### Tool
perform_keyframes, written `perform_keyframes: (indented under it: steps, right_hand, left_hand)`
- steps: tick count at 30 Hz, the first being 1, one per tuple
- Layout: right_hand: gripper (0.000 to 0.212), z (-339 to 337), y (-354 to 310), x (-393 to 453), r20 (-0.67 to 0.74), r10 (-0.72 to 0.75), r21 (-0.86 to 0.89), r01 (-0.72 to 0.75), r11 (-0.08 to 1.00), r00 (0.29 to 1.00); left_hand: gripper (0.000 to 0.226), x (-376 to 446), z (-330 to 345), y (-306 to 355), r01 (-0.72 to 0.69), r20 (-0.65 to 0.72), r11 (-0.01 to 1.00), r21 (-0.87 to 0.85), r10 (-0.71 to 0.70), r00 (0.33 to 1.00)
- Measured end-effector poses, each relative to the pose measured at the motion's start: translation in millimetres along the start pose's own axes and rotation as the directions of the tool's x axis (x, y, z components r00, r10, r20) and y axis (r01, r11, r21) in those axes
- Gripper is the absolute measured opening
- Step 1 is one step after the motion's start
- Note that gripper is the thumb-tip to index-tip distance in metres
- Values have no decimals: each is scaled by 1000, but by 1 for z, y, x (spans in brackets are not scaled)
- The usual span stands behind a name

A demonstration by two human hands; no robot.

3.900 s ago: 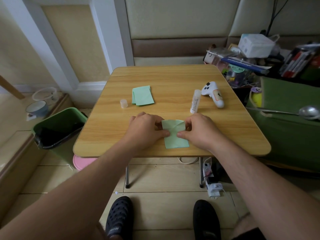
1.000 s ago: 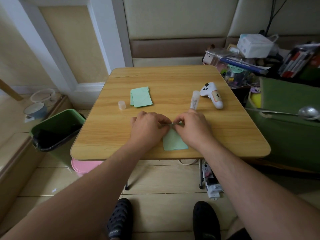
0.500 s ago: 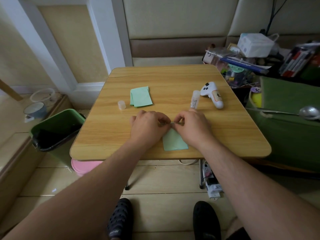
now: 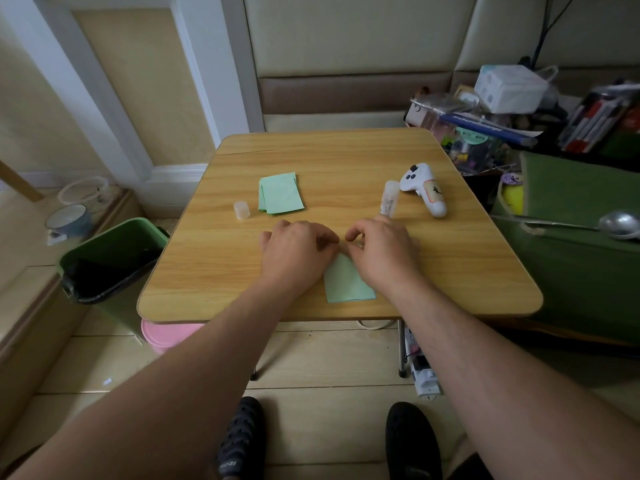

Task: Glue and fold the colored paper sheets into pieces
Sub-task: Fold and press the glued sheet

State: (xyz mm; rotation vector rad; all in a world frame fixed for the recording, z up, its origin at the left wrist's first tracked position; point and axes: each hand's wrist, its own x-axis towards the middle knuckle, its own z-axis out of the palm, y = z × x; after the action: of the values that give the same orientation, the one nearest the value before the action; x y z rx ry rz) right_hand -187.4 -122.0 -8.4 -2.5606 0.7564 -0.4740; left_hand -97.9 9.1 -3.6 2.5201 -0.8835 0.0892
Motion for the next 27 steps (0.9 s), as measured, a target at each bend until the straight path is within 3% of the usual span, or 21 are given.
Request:
perform_keyframes:
  steps: [8,20,27]
  right_hand:
    - [5,-6,7,8,-31,36,-47,-37,998,999]
    - [11,-8,9,7,-24,-58,-92,56,994,998]
    - [21,-18,9,5,35,-88,-93,91,991,996]
  left_hand:
    - [18,7,0,-10,36,-17,999,-7,-37,999]
    - [17,7,6,-15,-31,-91,997,73,38,995]
    - [33,0,3,-7,-82,17,997,-12,82,996]
